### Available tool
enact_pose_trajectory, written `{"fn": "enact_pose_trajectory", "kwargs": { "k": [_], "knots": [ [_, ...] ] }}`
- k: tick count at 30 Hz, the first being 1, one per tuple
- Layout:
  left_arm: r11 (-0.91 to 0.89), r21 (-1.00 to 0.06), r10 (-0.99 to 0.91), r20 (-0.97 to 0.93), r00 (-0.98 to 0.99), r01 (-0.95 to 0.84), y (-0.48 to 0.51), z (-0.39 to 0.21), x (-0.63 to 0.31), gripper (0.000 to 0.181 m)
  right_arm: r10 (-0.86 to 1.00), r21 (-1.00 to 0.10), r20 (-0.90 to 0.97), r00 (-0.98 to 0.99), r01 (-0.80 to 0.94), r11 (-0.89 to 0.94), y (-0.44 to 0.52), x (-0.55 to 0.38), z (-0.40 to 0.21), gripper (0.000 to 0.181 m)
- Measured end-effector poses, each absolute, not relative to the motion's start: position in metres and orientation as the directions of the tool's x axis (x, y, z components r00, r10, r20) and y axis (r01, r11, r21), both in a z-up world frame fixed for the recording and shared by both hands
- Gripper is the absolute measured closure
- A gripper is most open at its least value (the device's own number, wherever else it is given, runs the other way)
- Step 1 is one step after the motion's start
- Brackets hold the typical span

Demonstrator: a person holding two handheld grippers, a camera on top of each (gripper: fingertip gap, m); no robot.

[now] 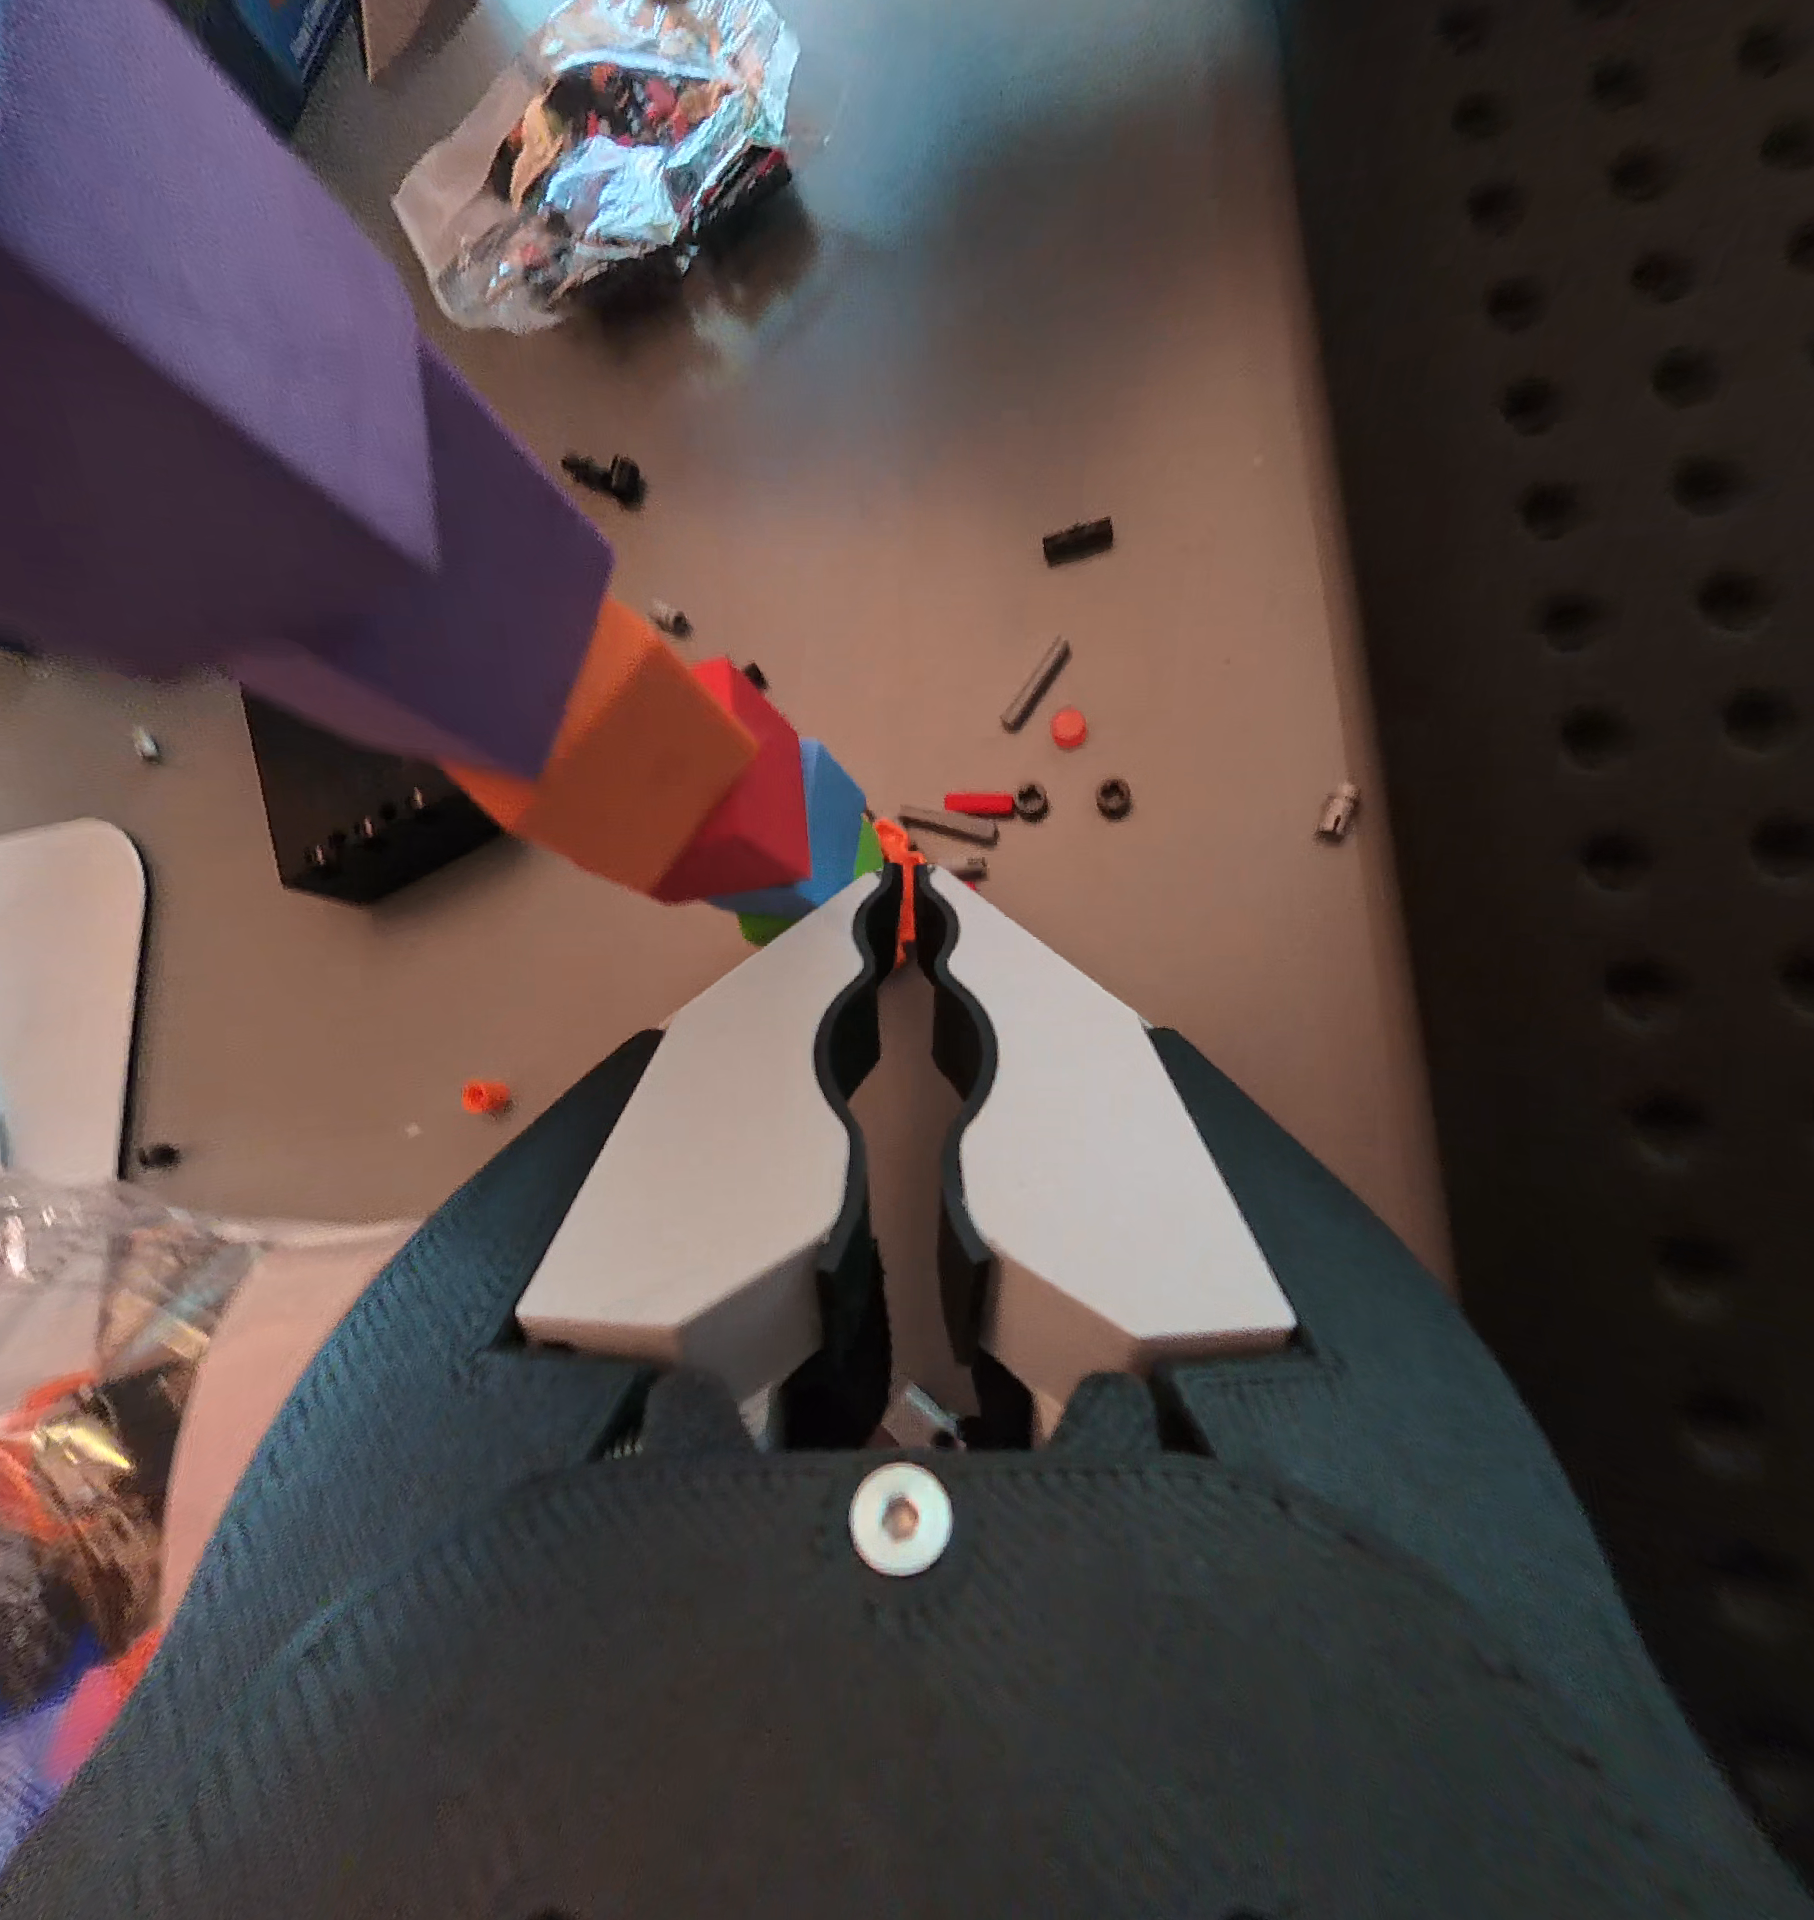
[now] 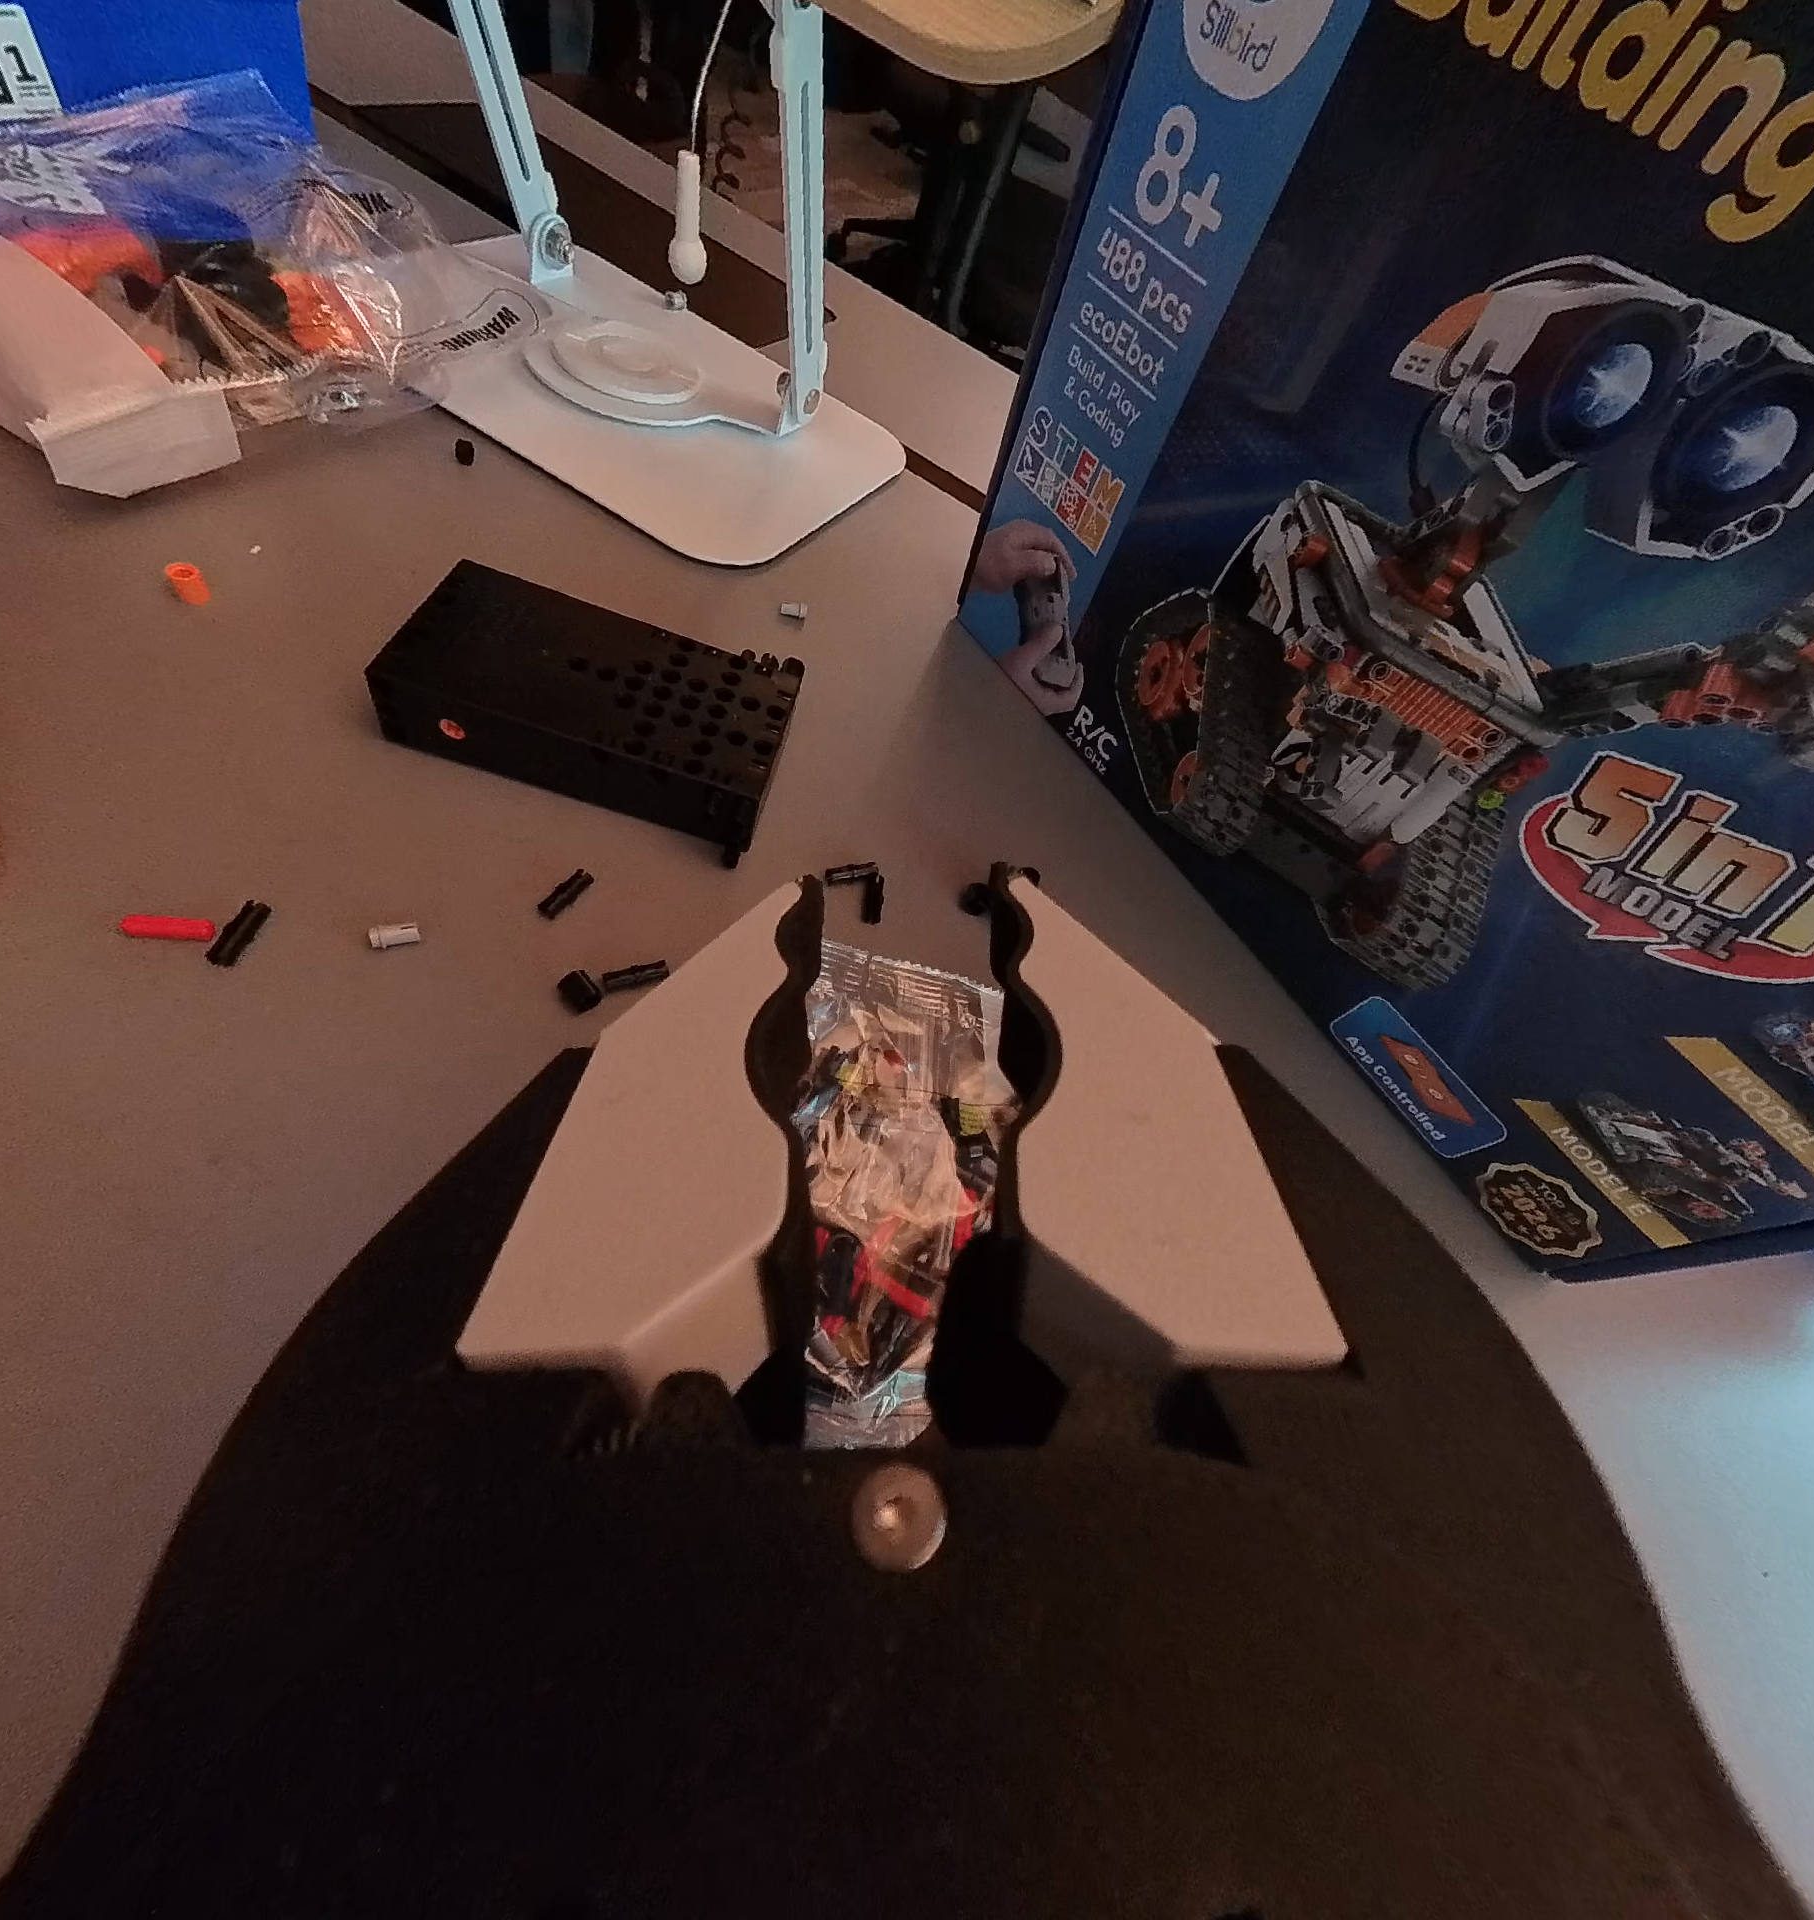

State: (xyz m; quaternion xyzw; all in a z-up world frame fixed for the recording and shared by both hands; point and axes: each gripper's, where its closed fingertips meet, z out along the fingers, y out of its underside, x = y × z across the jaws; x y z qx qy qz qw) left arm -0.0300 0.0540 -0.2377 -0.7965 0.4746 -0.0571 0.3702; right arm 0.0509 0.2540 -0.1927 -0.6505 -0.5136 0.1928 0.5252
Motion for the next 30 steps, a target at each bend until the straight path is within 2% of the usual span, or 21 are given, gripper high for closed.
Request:
{"fn": "enact_pose_trajectory", "kwargs": {
  "k": [9,15,22,30],
  "knots": [
    [-0.243,-0.613,-0.844,-0.249,0.475,-0.752,0.063,-0.235,-0.013,0.181,0.871,-0.894,0.254,0.421,0.446,0.046,0.259,0.056,-0.191,0.151],
    [-0.244,-0.646,-0.842,-0.228,0.489,-0.723,0.068,-0.229,-0.008,0.181,0.855,-0.894,0.247,0.456,0.448,0.020,0.267,0.063,-0.191,0.151],
    [-0.246,-0.703,-0.817,-0.221,0.533,-0.668,0.070,-0.225,-0.012,0.174,0.776,-0.949,0.105,0.622,0.296,-0.109,0.298,0.103,-0.174,0.154],
    [-0.253,-0.748,-0.740,-0.259,0.621,-0.613,0.082,-0.214,-0.027,0.156,0.749,-0.964,0.014,0.663,0.208,-0.166,0.310,0.122,-0.169,0.154]
  ]
}}
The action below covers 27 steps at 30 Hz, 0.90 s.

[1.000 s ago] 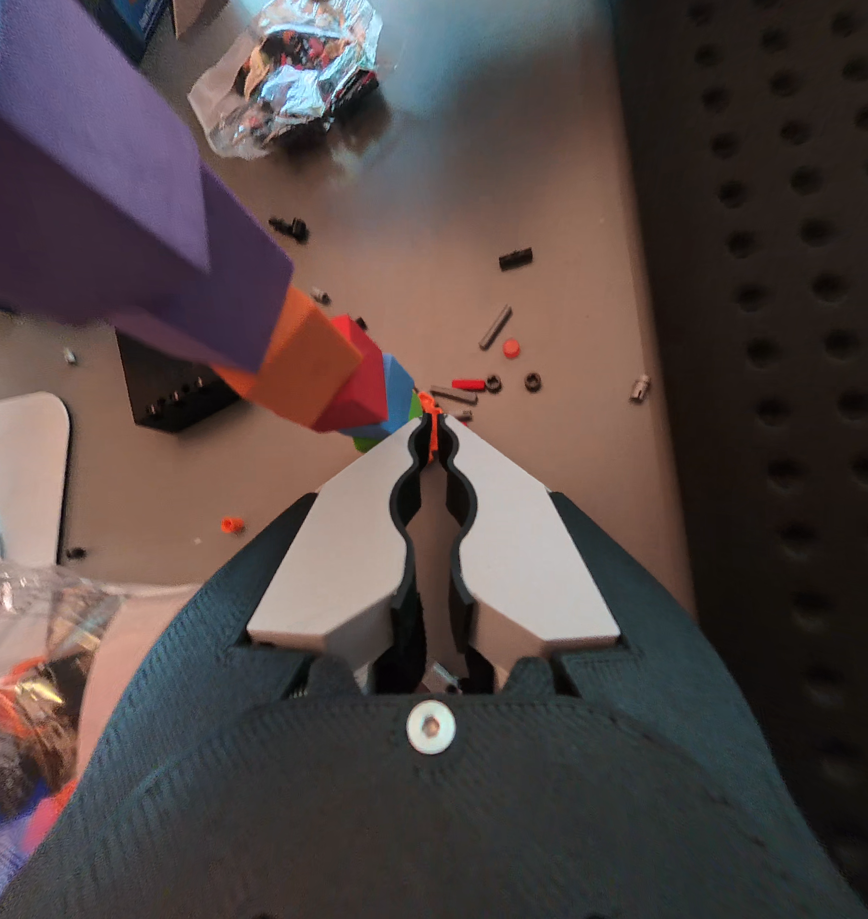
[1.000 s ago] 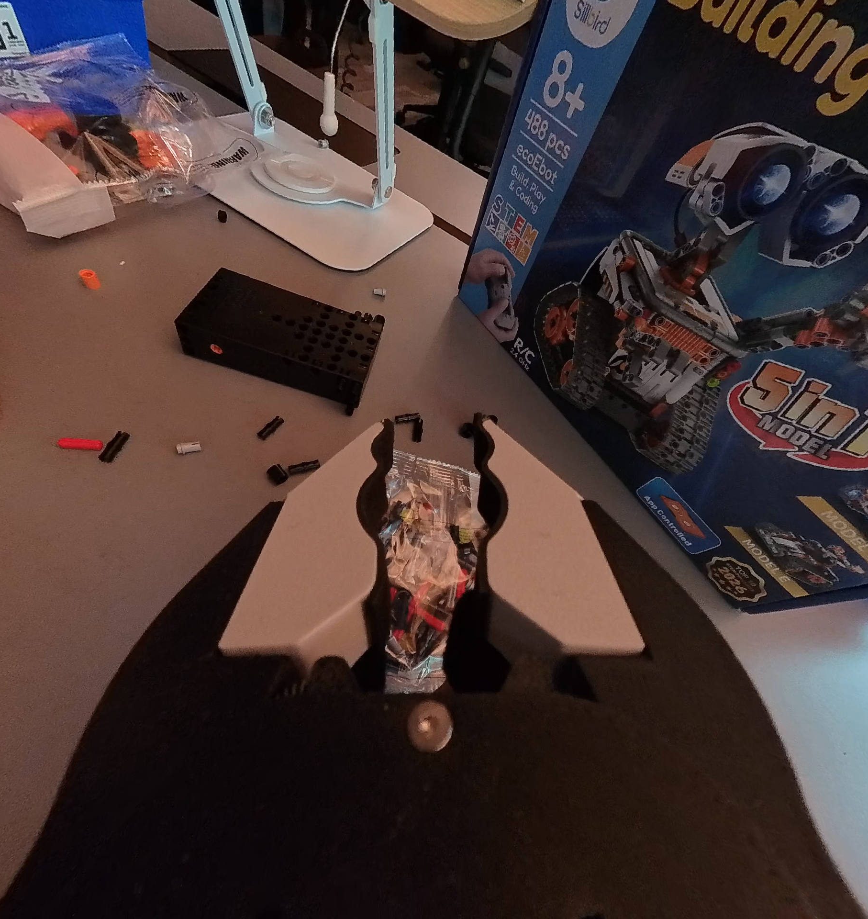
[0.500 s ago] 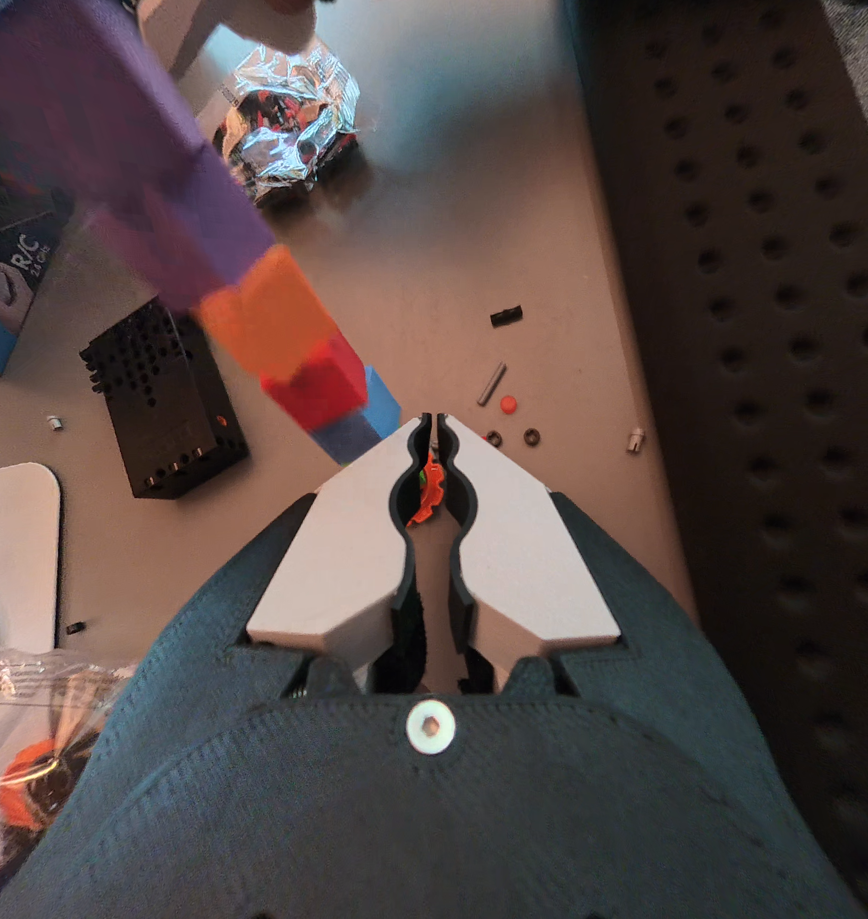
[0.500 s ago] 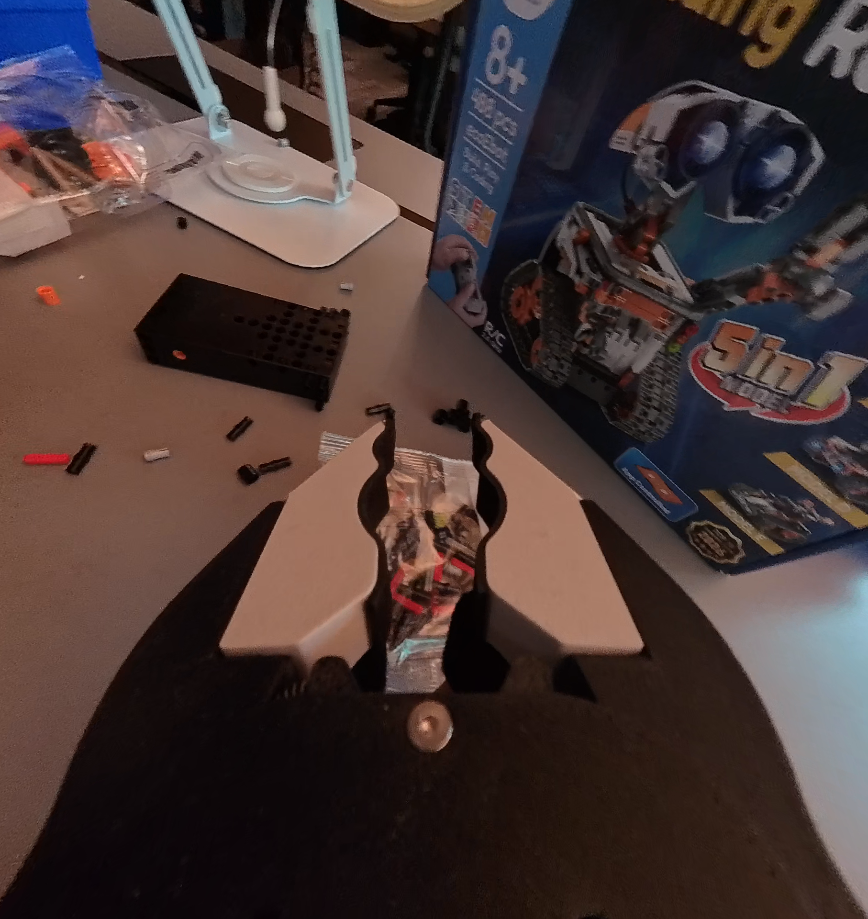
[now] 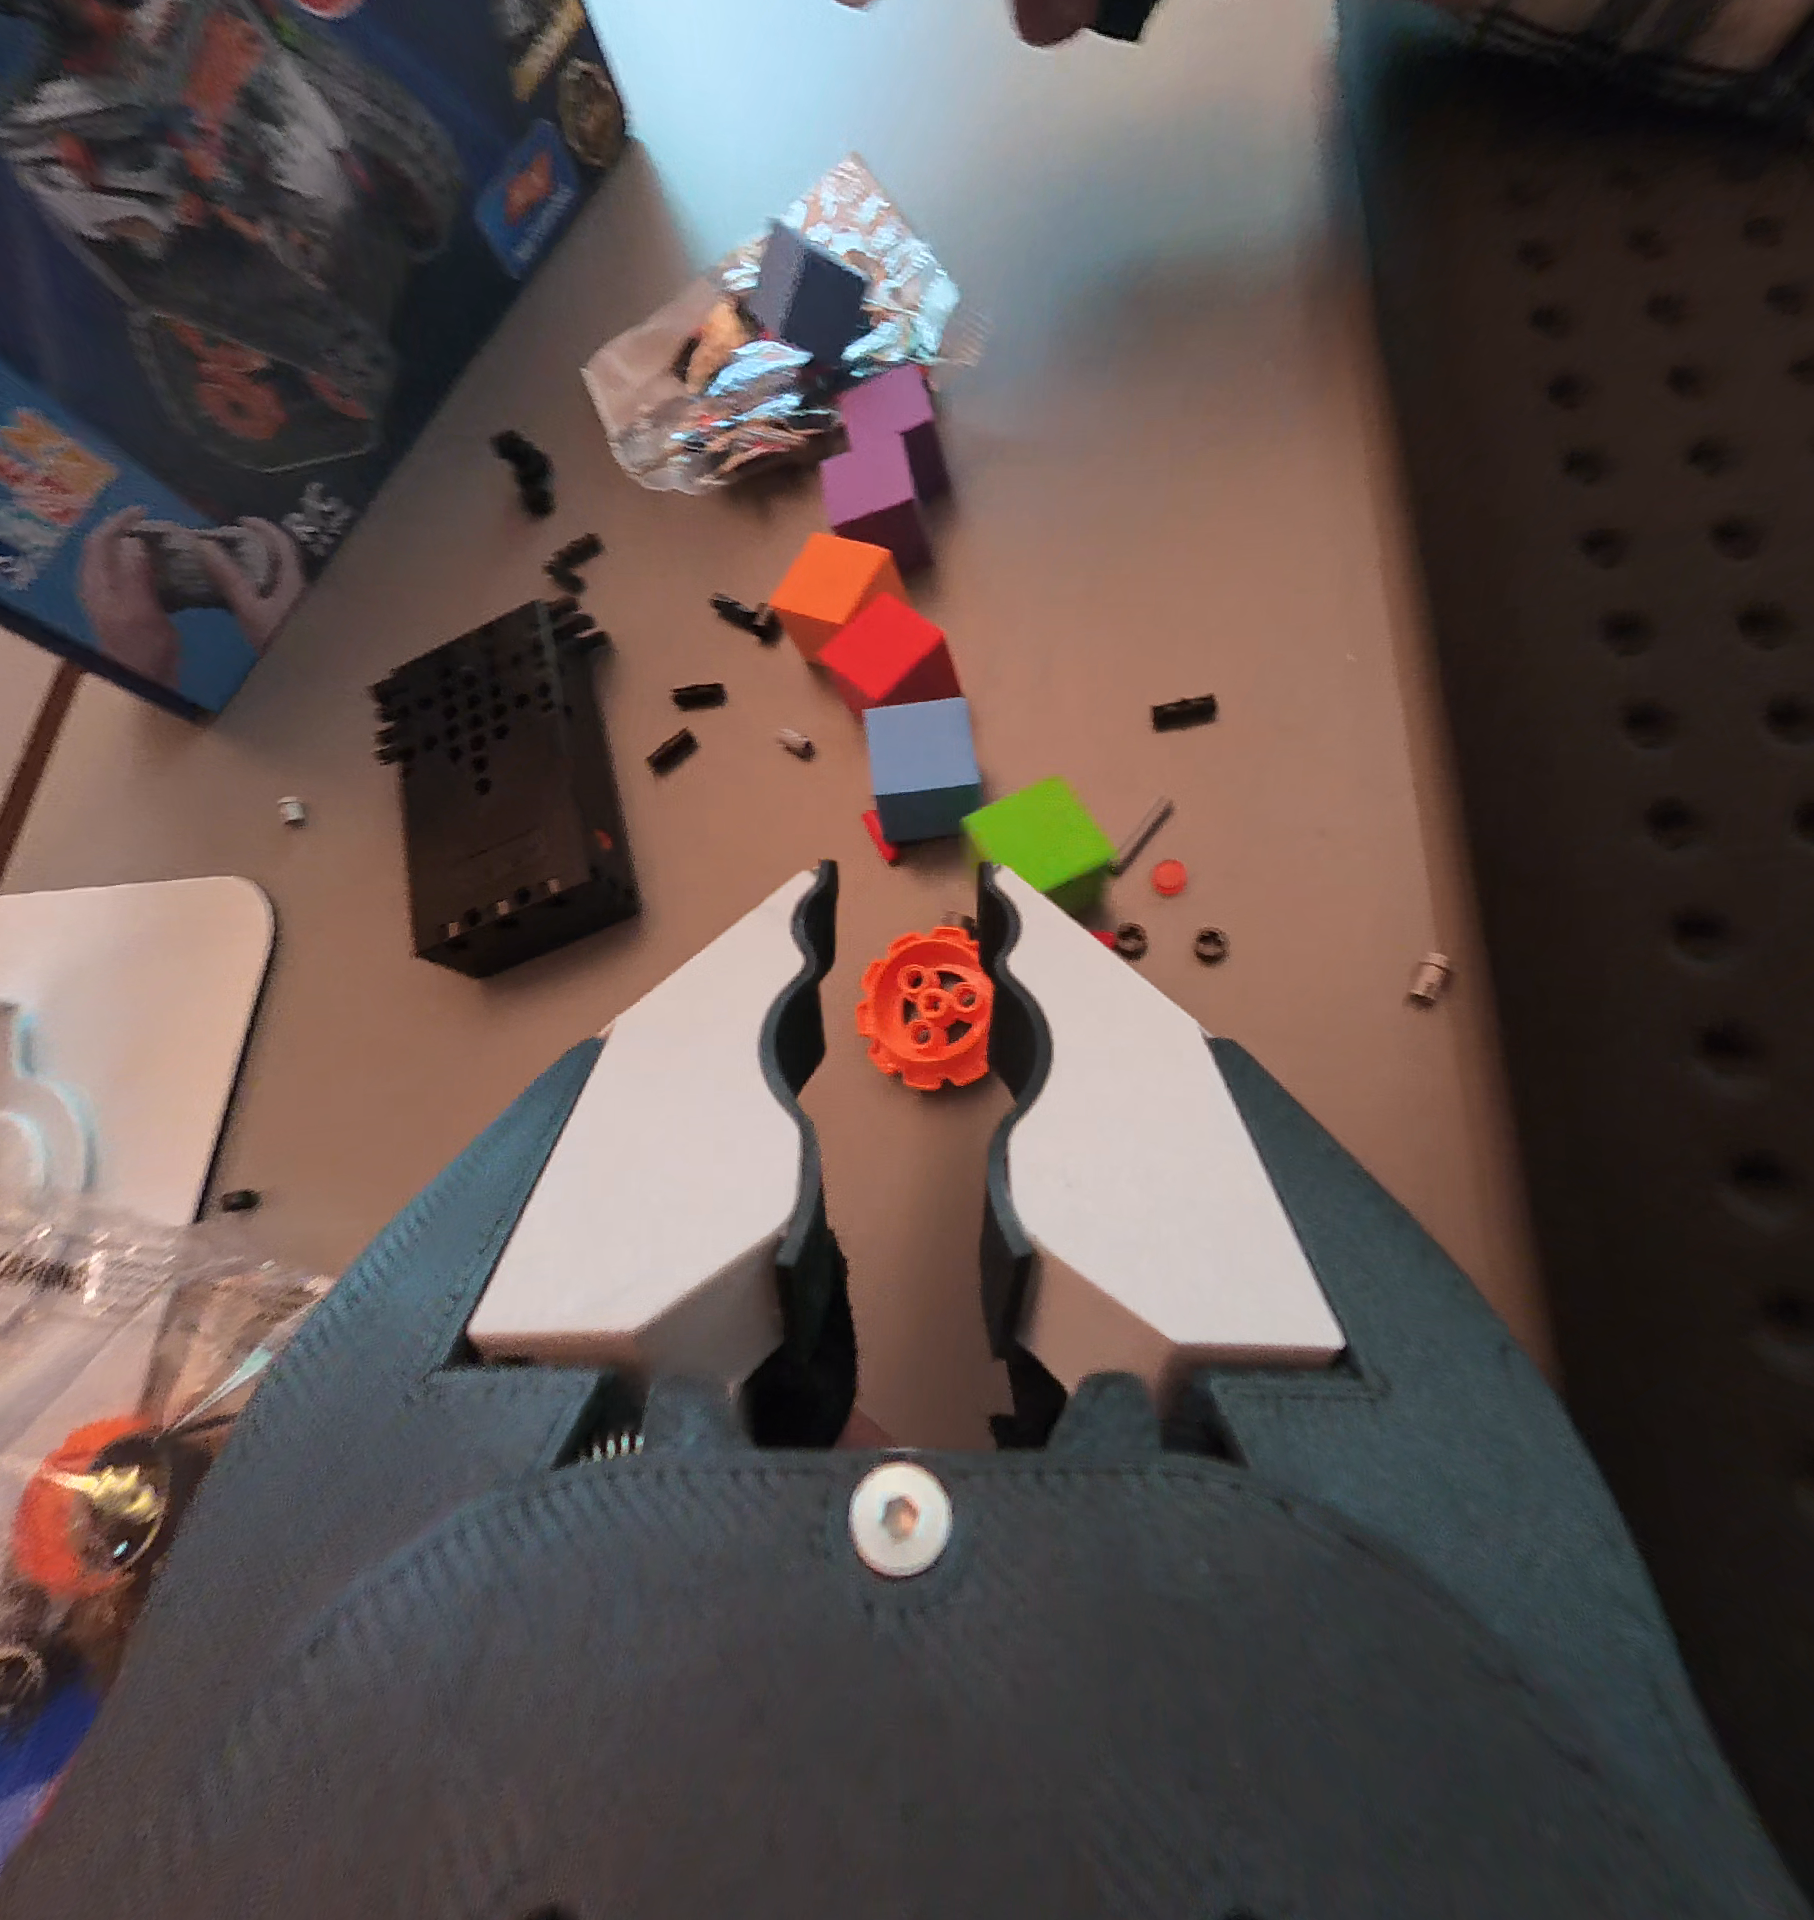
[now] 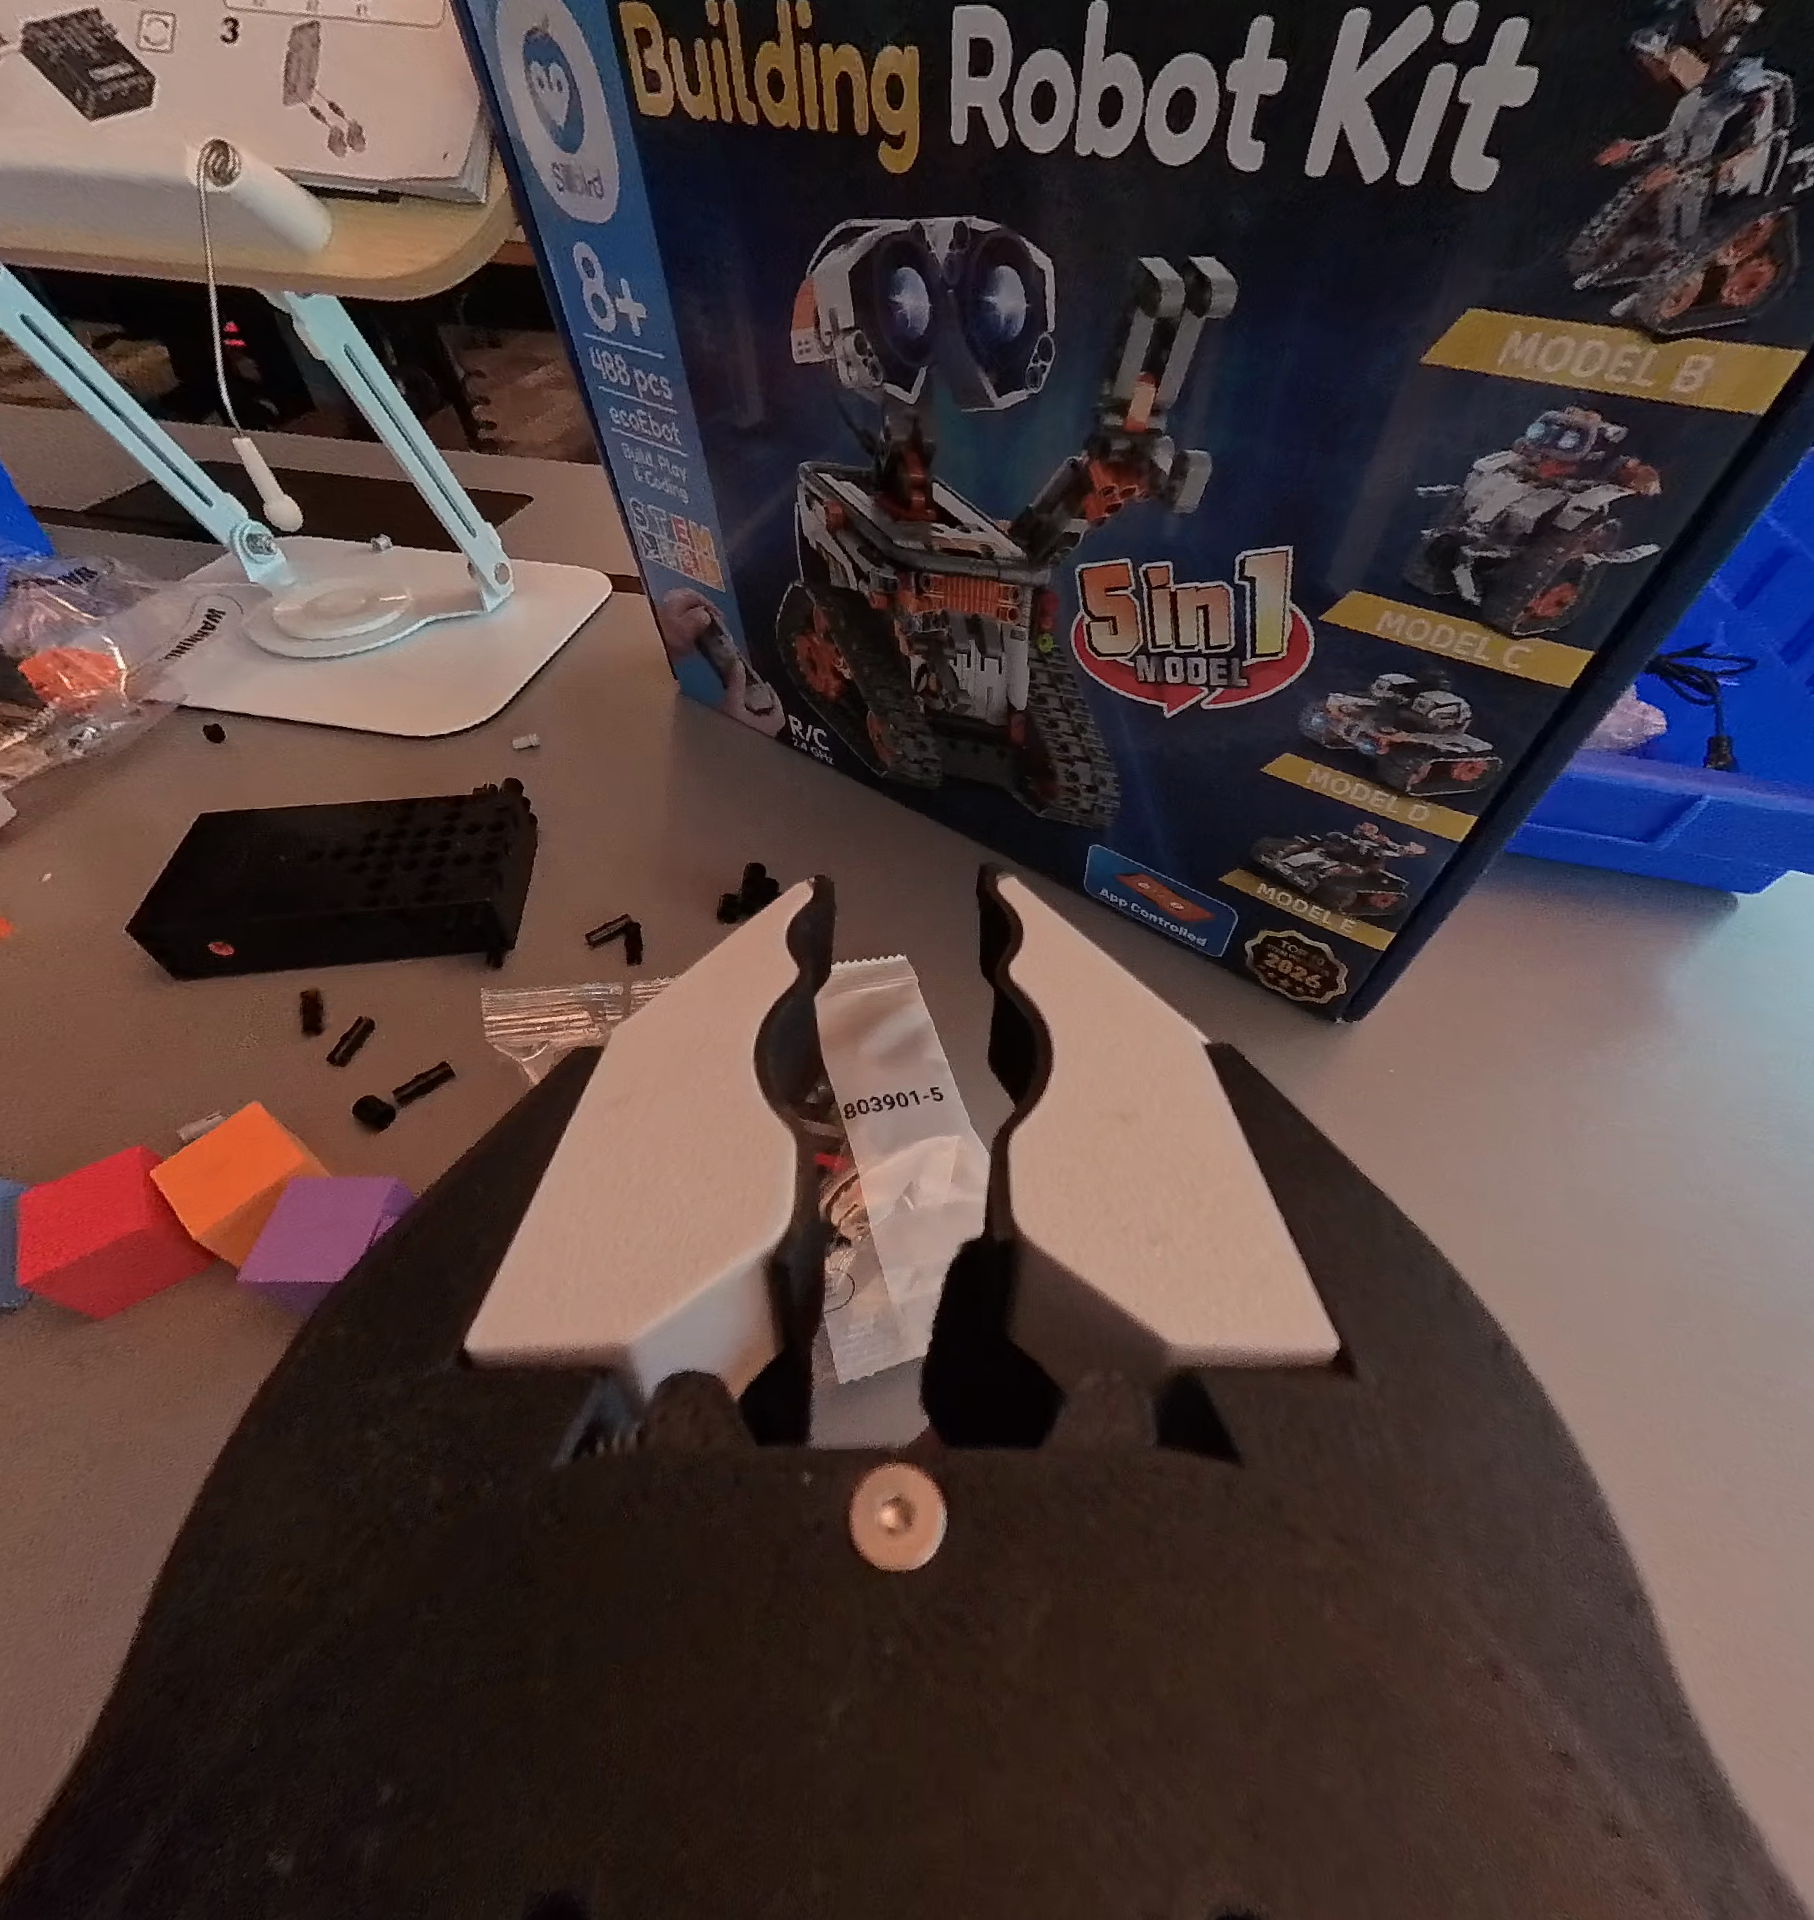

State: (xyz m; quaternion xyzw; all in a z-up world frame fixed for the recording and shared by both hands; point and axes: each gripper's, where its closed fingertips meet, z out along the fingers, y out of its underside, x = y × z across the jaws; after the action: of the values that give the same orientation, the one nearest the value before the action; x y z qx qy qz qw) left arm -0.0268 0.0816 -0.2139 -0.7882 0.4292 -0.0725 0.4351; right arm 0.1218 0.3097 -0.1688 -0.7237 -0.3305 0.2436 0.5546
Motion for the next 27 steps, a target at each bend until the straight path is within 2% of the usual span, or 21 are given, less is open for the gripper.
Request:
{"fn": "enact_pose_trajectory", "kwargs": {
  "k": [9,15,18,20,22,24,25,27],
  "knots": [
    [-0.241,-0.711,-0.743,-0.303,0.597,-0.661,0.086,-0.222,-0.008,0.146,0.812,-0.943,0.079,0.579,0.308,-0.128,0.295,0.104,-0.180,0.152],
    [-0.291,-0.679,-0.808,-0.203,0.553,-0.674,0.066,-0.232,0.007,0.138,0.817,-0.942,0.073,0.572,0.310,-0.132,0.293,0.102,-0.181,0.152],
    [-0.320,-0.635,-0.792,-0.228,0.566,-0.703,0.070,-0.240,0.006,0.138,0.823,-0.941,0.076,0.564,0.314,-0.128,0.291,0.099,-0.181,0.152],
    [-0.344,-0.602,-0.771,-0.256,0.582,-0.720,0.076,-0.246,0.003,0.142,0.825,-0.939,0.086,0.558,0.323,-0.121,0.290,0.098,-0.182,0.152],
    [-0.365,-0.580,-0.762,-0.264,0.592,-0.728,0.080,-0.251,0.001,0.158,0.824,-0.939,0.090,0.559,0.323,-0.116,0.289,0.097,-0.181,0.152],
    [-0.381,-0.585,-0.759,-0.245,0.603,-0.716,0.081,-0.249,0.001,0.161,0.823,-0.943,0.082,0.562,0.312,-0.119,0.290,0.098,-0.180,0.152],
    [-0.378,-0.602,-0.752,-0.243,0.612,-0.703,0.083,-0.243,0.000,0.173,0.822,-0.944,0.076,0.564,0.305,-0.122,0.290,0.099,-0.179,0.152],
    [-0.364,-0.648,-0.745,-0.229,0.627,-0.669,0.087,-0.227,0.000,0.175,0.821,-0.947,0.068,0.567,0.296,-0.126,0.291,0.099,-0.178,0.152]
  ]
}}
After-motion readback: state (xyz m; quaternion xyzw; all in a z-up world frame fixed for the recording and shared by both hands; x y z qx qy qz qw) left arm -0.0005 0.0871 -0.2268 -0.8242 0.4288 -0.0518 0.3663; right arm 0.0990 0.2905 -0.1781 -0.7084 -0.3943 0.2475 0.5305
